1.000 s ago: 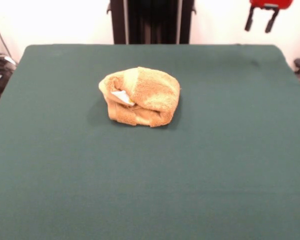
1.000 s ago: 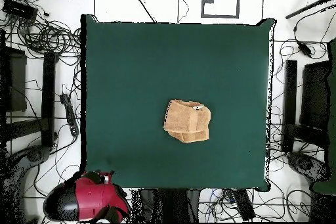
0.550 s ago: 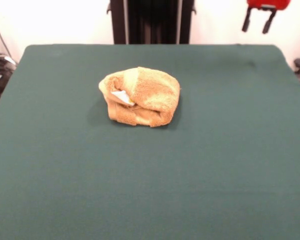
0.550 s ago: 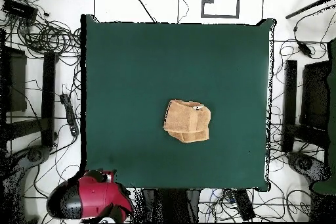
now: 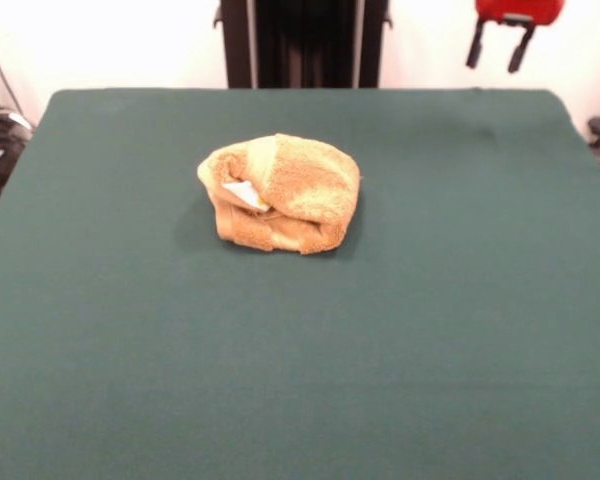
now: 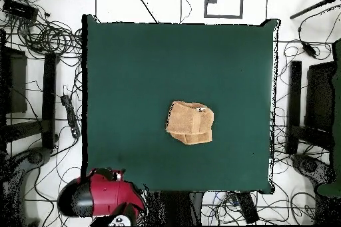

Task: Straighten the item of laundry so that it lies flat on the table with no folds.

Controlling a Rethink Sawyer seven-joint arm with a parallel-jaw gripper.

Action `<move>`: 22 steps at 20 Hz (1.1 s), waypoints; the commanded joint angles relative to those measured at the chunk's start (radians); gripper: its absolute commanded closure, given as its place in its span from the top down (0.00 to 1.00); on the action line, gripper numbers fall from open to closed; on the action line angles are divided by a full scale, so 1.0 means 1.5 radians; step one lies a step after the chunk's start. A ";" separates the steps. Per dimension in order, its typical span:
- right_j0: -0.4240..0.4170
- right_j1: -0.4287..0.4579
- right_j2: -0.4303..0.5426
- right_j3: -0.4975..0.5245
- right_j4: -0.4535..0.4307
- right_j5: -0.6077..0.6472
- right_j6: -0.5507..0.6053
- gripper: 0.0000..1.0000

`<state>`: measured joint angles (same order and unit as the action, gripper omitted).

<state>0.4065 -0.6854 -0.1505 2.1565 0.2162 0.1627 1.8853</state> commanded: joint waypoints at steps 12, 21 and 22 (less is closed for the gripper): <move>-0.067 0.043 0.104 -0.011 -0.058 -0.054 0.080 1.00; -0.083 0.054 0.100 -0.025 -0.089 -0.054 0.076 1.00; -0.086 0.057 0.102 -0.027 -0.094 -0.055 0.074 1.00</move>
<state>0.3027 -0.6303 -0.1057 2.1559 0.1021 0.1498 1.8853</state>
